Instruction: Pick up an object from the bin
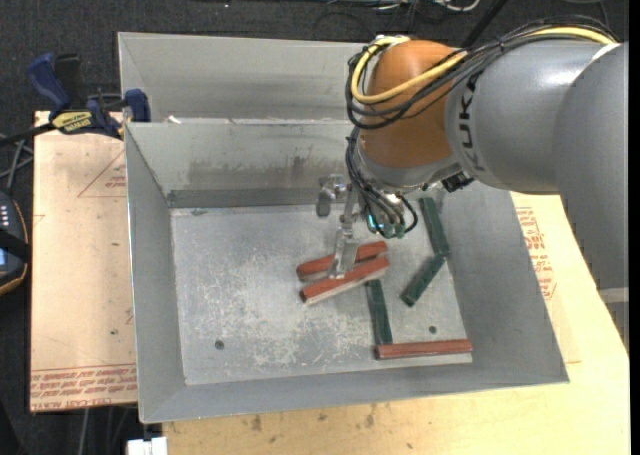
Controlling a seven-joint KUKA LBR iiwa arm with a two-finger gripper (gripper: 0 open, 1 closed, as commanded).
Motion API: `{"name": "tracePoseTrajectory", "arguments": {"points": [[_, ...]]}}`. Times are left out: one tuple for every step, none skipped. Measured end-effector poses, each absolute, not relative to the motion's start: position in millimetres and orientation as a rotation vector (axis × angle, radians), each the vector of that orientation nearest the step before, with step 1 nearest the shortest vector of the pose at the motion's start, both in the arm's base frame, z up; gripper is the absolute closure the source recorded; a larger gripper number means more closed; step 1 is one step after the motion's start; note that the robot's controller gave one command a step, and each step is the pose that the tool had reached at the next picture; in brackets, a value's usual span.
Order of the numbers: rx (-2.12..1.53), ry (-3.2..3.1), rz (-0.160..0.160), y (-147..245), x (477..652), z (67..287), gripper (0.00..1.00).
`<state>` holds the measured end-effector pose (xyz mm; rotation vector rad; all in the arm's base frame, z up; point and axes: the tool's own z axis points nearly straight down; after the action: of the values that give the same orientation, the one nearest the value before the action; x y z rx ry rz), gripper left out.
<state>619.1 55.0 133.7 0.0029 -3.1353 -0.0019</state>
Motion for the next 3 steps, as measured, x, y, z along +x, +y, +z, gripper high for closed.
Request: {"name": "tracePoseTrajectory", "arguments": {"points": [[0.002, -3.143, -0.002, 55, 621.0, 138, 0.0], [0.069, -3.148, -0.002, 44, 605.2, 95, 0.0], [-0.044, -3.143, -0.003, 41, 570.2, 75, 1.0]]}}
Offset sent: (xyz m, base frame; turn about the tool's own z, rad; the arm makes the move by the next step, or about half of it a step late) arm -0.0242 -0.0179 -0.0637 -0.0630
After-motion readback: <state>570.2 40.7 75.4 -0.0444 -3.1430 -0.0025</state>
